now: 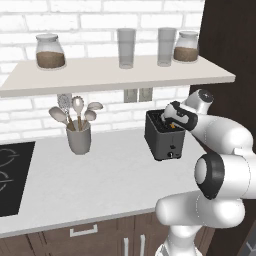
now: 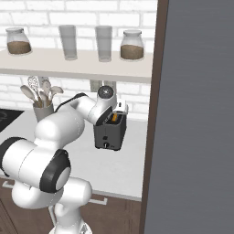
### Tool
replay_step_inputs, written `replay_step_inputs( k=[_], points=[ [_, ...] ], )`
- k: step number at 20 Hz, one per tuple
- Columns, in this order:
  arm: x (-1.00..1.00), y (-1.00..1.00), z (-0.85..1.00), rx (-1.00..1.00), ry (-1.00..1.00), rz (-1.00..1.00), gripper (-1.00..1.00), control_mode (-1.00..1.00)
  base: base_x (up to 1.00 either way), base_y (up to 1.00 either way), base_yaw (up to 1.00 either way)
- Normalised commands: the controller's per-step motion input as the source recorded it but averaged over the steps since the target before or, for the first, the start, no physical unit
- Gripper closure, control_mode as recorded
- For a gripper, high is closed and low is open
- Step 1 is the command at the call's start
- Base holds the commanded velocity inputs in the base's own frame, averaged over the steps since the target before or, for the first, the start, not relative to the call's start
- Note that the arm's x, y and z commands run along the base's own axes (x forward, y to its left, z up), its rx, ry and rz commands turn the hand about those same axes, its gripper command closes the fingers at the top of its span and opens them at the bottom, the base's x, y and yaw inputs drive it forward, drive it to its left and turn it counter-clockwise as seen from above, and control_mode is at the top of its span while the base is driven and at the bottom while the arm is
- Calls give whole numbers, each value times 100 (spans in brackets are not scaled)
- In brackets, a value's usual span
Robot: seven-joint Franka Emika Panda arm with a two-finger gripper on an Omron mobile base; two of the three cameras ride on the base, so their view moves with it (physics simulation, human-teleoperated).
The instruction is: Start the toaster. Once the lever pops up, take the bread to the plate on the dining counter.
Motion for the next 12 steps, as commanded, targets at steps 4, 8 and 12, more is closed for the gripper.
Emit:
replay_step_inputs(
  k=[4,8,12],
  points=[
    [0,0,0,0,0,0,-100,-100,0,0,0],
    [0,0,0,0,0,0,-100,-100,0,0,0],
    [0,0,0,0,0,0,-100,-100,0,0,0]
  ],
)
